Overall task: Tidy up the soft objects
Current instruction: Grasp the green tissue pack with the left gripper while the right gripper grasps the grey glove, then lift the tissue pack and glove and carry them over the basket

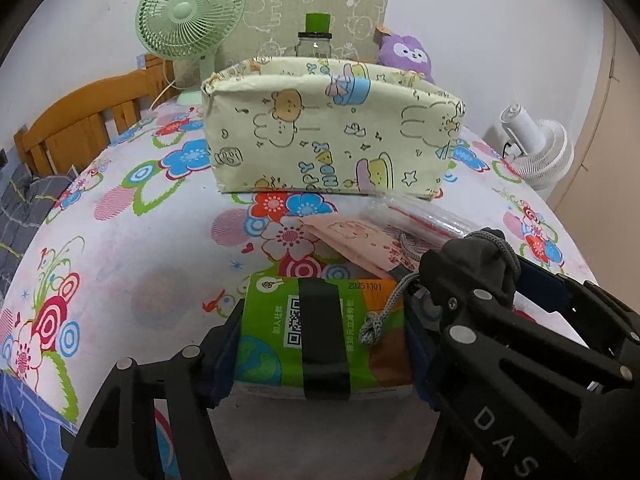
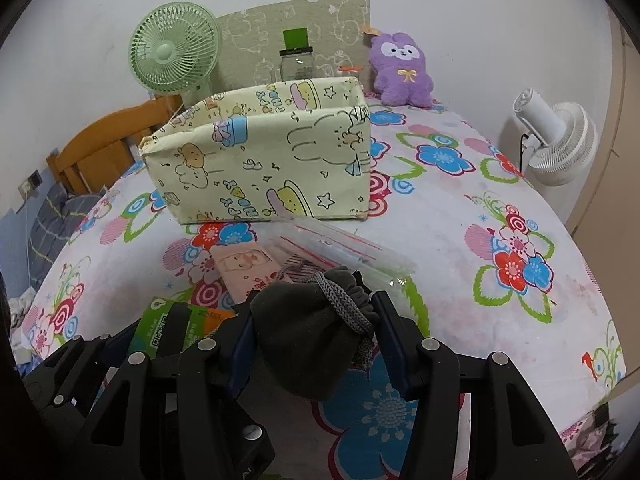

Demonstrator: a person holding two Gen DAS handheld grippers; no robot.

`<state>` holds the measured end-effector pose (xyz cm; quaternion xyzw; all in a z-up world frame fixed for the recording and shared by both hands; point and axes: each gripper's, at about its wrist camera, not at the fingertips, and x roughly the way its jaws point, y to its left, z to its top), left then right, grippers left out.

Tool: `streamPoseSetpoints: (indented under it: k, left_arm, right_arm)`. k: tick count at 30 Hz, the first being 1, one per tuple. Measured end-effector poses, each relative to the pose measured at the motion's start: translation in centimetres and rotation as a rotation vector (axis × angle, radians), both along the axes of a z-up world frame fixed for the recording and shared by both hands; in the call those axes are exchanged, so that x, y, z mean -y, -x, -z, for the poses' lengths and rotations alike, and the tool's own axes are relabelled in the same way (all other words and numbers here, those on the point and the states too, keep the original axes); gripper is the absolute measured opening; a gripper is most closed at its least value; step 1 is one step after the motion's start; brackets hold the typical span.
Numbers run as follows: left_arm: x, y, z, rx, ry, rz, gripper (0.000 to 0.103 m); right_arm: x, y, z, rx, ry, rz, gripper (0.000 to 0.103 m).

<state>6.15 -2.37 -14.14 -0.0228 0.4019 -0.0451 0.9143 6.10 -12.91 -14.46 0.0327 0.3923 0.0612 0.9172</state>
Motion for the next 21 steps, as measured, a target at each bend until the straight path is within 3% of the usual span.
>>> streamPoseSetpoints:
  k: [21]
  left_arm:
    - [-0.5, 0.5, -5.5, 0.121, -0.013, -0.022, 0.072]
  right_arm:
    - [-0.4, 0.5, -5.3, 0.105, -0.034, 0.003, 0.058]
